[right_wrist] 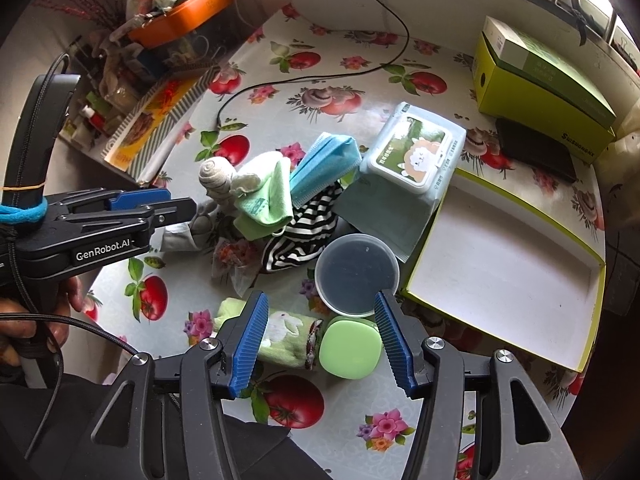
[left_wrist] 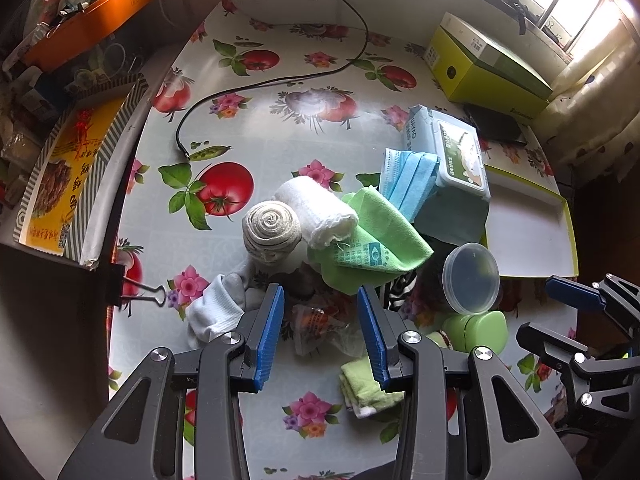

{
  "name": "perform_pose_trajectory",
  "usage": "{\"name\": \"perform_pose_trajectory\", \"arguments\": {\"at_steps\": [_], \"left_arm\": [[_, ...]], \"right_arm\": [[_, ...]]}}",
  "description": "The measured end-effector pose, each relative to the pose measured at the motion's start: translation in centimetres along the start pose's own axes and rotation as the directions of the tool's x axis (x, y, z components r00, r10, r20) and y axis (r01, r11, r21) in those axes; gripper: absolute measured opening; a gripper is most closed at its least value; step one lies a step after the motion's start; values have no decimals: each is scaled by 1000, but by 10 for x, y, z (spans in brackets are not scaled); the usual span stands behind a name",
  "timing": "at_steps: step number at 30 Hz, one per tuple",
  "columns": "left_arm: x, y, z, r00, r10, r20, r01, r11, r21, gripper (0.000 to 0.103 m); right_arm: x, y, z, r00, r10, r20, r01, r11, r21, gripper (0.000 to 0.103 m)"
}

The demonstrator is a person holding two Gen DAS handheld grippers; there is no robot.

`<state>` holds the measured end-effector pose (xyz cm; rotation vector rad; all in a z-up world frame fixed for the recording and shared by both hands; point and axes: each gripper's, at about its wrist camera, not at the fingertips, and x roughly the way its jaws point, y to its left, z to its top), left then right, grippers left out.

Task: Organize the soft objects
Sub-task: 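Grasp the white sock with the left tool while the right tool grasps the green cloth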

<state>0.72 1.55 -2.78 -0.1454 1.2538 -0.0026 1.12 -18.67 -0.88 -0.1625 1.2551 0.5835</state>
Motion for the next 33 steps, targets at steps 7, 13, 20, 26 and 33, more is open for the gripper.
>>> {"name": "perform_pose_trajectory", "arguments": {"at_steps": [7, 13, 20, 26, 33], "left_arm": [[3, 3, 0, 1000, -2, -4, 2, 1000, -7, 40], [8, 10, 0, 1000, -26, -15, 25, 999, -29, 40], [15, 26, -3, 999, -30, -23, 28, 997, -76, 40], [23, 44, -4, 998, -50, -39, 44, 991, -129, 40], [31, 75, -8, 998, -46, -46, 35, 977, -213, 40]], "right_arm": [[3, 2, 3, 1000, 0, -8, 0, 1000, -6, 55], [8, 5, 8, 1000, 1, -21, -1, 1000, -16, 55], [16, 11, 15, 999, 12, -34, -13, 1000, -26, 55], [24, 17, 30, 999, 17, -34, -18, 999, -42, 55], [37, 31, 51, 999, 30, -30, -33, 996, -82, 55]]}}
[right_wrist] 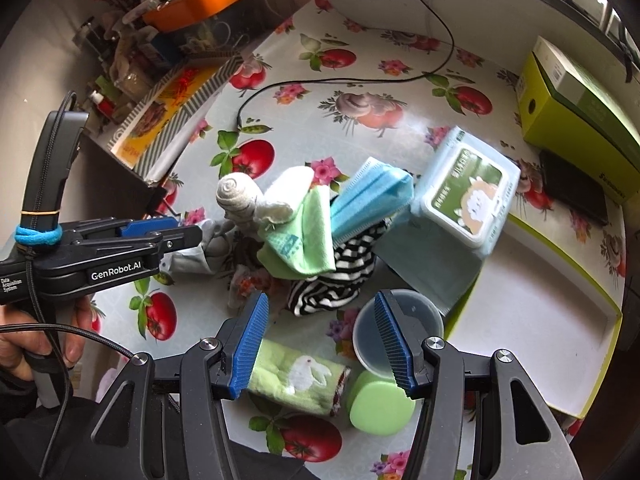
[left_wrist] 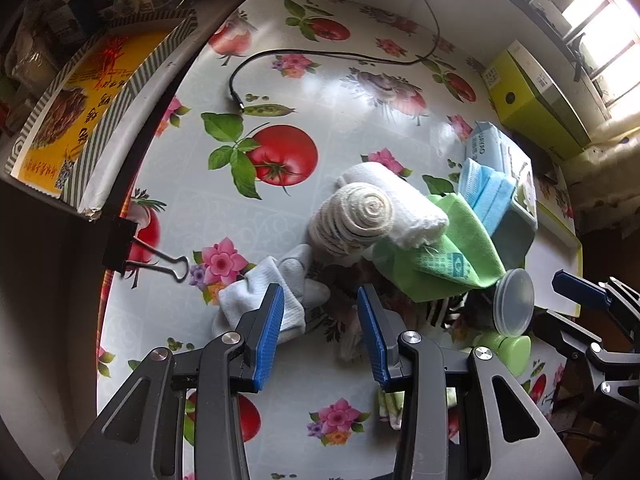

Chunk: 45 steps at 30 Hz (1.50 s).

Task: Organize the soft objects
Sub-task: 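Grasp the white sock with the left tool while the right tool grasps the green cloth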

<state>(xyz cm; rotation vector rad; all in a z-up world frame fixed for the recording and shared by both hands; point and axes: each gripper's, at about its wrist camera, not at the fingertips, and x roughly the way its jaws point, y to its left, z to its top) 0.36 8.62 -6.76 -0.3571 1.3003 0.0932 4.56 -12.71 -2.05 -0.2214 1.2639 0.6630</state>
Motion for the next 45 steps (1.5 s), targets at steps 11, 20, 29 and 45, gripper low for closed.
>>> {"name": "perform_pose_trajectory", "arguments": {"at_steps": [11, 20, 29, 45], "left_arm": [[13, 44, 1, 1000, -7, -2, 7, 996, -88, 40], [42, 37, -2, 997, -37, -62, 36, 999, -19, 42], [54, 29, -2, 997, -24, -67, 29, 997, 69, 53], [67, 32, -8, 999, -8, -42, 12, 995, 96, 66]], "right_arm": [[15, 15, 23, 1000, 17, -3, -18, 999, -44, 55], [25, 13, 23, 999, 13, -32, -14, 999, -37, 55], [47, 6, 31, 999, -9, -53, 7, 999, -32, 55], [71, 17, 27, 994, -35, -101, 23, 993, -115, 6]]}}
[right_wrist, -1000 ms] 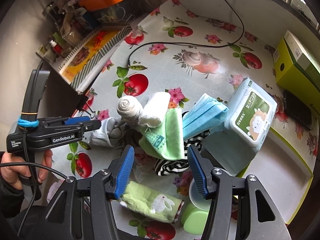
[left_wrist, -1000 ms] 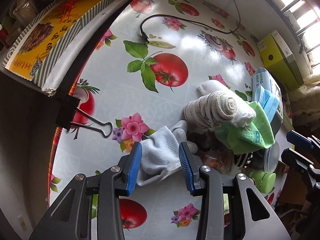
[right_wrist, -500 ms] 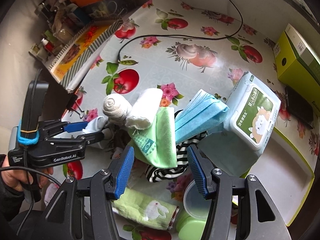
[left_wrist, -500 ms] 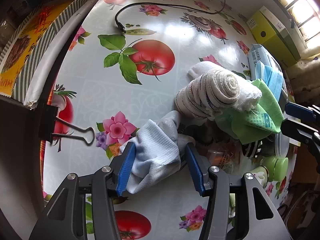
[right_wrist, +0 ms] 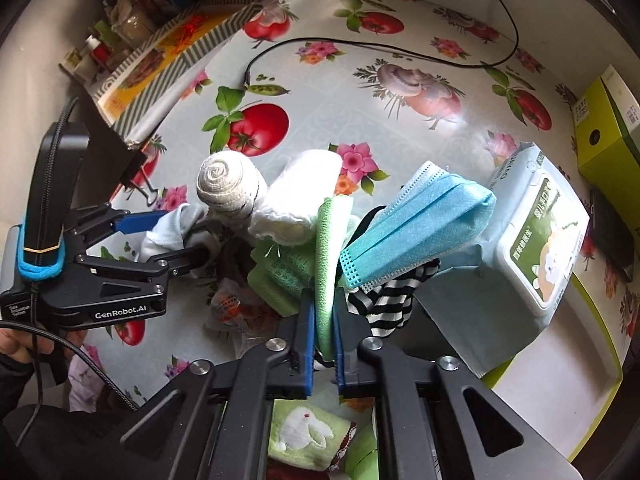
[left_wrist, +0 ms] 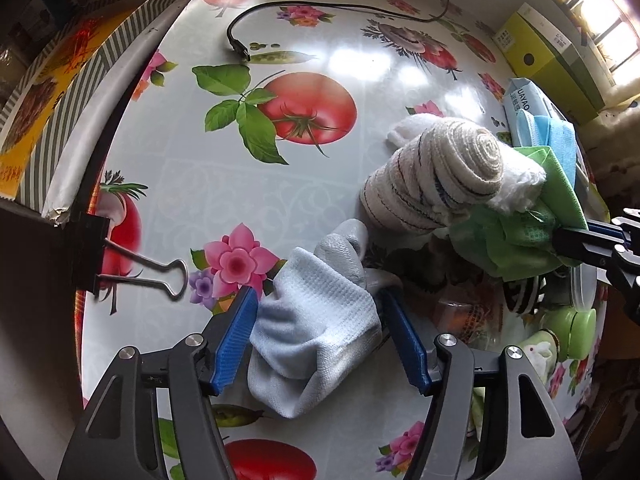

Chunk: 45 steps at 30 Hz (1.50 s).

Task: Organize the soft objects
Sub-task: 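Grasp the white sock with the left tool while the right tool grasps the green cloth, then carry the white sock with the left tool while the right tool carries the green cloth to the white tray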

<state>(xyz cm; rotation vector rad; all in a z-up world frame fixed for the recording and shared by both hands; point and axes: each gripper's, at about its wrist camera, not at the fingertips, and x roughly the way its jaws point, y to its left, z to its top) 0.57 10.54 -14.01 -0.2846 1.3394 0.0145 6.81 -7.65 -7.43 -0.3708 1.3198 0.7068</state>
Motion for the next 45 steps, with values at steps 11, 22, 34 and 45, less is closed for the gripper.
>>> {"name": "perform_pose_trajectory", "arguments": {"at_steps": [11, 22, 34, 45], "left_arm": [[-19, 10, -11, 1000, -24, 7, 24, 997, -80, 37], [-62, -17, -8, 996, -57, 70, 62, 996, -58, 29], [-101, -86, 22, 982, -123, 140, 111, 990, 87, 28], [-95, -171, 39, 975, -195, 105, 162, 953, 256, 28]], "right_arm": [[-39, -9, -16, 994, 64, 88, -70, 995, 68, 5], [-77, -29, -41, 978, 96, 185, -123, 983, 140, 5], [-122, -71, -76, 952, 53, 301, -134, 958, 255, 5], [-137, -125, -115, 943, -27, 330, -112, 912, 395, 5]]}}
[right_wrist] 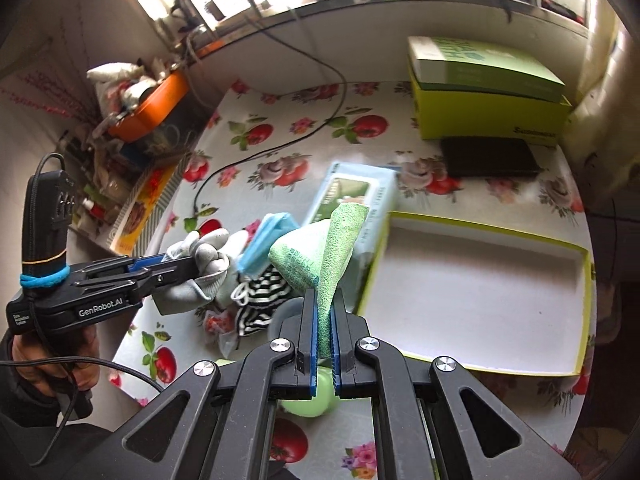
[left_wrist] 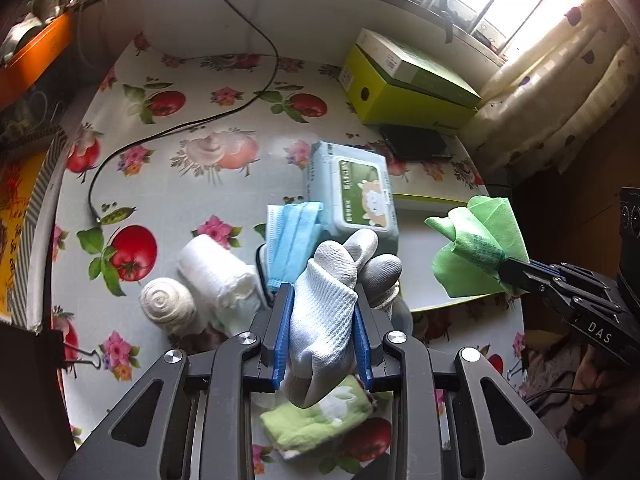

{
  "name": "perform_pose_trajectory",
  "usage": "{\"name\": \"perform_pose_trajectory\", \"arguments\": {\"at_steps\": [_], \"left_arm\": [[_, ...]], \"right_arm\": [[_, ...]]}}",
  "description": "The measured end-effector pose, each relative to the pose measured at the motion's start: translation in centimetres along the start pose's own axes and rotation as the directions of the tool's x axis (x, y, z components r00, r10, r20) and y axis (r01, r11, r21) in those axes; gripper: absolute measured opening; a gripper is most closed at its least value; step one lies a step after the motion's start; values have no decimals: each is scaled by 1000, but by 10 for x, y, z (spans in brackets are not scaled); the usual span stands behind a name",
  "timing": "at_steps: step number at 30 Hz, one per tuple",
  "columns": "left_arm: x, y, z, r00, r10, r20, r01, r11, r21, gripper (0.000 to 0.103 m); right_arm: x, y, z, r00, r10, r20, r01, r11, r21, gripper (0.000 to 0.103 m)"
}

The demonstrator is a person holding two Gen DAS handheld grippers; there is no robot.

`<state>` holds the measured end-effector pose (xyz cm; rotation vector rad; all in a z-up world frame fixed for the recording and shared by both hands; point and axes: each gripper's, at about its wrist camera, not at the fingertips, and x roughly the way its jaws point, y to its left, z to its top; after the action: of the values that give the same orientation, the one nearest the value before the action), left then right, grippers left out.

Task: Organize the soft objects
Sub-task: 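Carry the white sock with the left tool while the right tool carries the green cloth to the white tray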

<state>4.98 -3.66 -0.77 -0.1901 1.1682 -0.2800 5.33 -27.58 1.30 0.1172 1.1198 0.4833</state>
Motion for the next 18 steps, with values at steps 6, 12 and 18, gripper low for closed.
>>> {"name": "perform_pose_trajectory", "arguments": {"at_steps": [6, 12, 18], "left_arm": [[22, -38, 18, 999, -42, -32, 45, 996, 79, 28], [46, -70, 35, 996, -61, -69, 70, 988, 136, 28], [78, -93, 51, 992, -62, -111, 80, 982, 172, 28]], "right_arm": [[-1, -37, -4, 999, -37, 2, 37, 996, 75, 5], [9, -65, -8, 999, -52, -16, 54, 989, 137, 5], [18, -82, -12, 998, -55, -37, 61, 982, 179, 5]]}}
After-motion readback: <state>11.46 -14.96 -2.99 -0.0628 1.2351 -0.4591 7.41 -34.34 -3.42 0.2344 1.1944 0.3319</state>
